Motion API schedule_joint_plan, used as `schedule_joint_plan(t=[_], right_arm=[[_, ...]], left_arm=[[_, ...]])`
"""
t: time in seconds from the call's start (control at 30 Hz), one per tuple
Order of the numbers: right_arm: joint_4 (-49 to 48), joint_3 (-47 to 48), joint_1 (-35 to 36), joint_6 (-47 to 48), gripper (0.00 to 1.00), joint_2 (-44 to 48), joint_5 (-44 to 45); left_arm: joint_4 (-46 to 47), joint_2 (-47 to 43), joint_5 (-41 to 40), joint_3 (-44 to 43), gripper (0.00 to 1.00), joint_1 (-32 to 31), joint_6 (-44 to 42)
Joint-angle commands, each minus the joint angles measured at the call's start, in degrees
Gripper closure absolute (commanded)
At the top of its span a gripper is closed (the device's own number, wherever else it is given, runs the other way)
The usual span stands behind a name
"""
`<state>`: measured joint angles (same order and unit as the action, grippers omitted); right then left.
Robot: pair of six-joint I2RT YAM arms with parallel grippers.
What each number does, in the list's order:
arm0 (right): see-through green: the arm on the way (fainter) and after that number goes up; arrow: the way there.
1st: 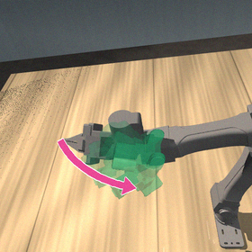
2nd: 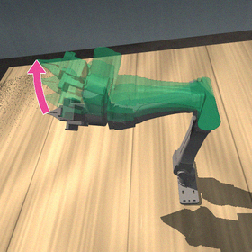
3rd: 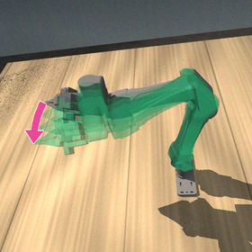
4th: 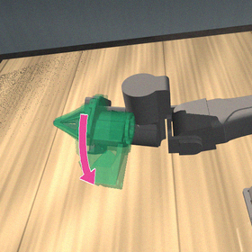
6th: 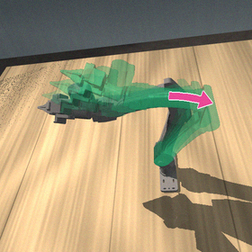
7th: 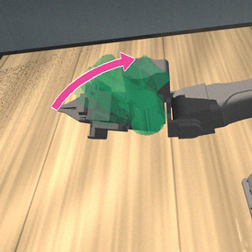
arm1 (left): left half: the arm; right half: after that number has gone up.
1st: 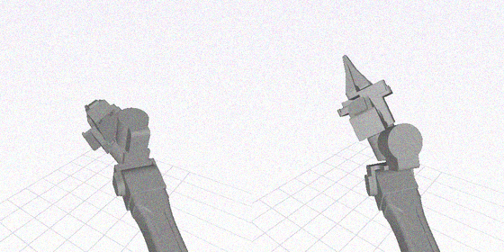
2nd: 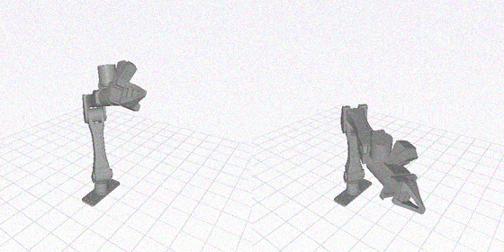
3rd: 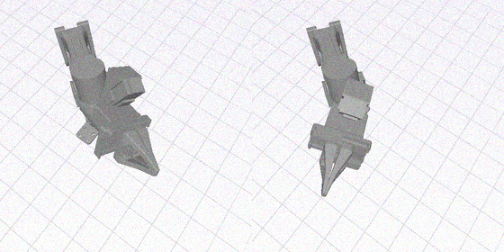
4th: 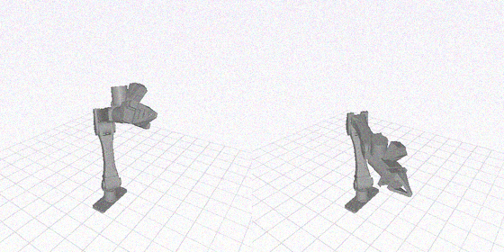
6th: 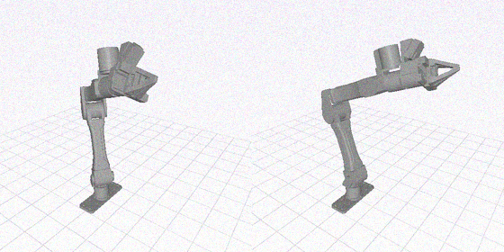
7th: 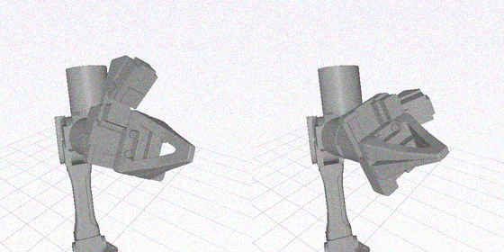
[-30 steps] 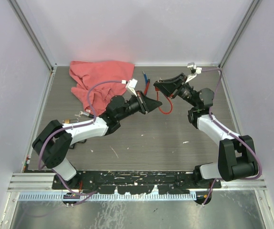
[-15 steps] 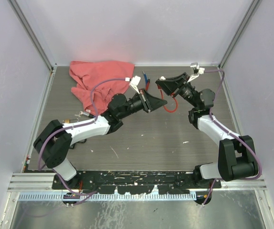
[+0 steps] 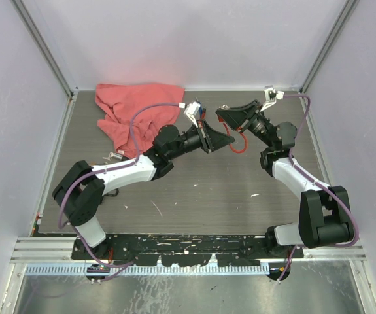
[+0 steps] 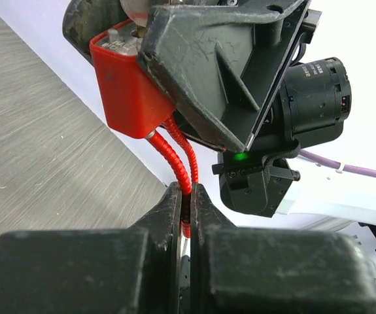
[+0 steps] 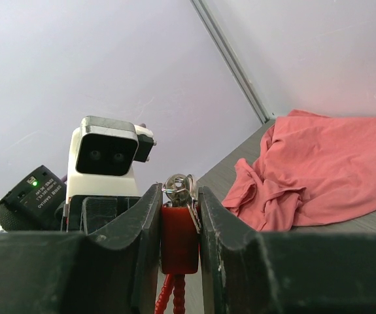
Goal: Lock with the key
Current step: Lock the lock.
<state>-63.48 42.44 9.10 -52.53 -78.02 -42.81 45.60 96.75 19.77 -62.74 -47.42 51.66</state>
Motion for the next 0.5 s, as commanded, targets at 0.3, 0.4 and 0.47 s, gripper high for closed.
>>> schedule_joint_plan(t=[0.3,0.4,0.47], right_arm=[[0.9,-2.4,0.7,-1.7,0.99,1.6,-13.5],[1.5,-2.7,0.6,-1.1,0.99,1.5,-13.7],[2.1,-2.7,0.6,-0.5,0.99,1.4,-13.6]], left_arm=[[8.5,-5.8,-17.5,-1.0,1.0,5.5,-1.4],[9.0,-6.2,-17.3,0.0,1.0,5.9,-0.8],[9.6,-6.4,-17.1,0.3,1.0,6.0,-1.0]])
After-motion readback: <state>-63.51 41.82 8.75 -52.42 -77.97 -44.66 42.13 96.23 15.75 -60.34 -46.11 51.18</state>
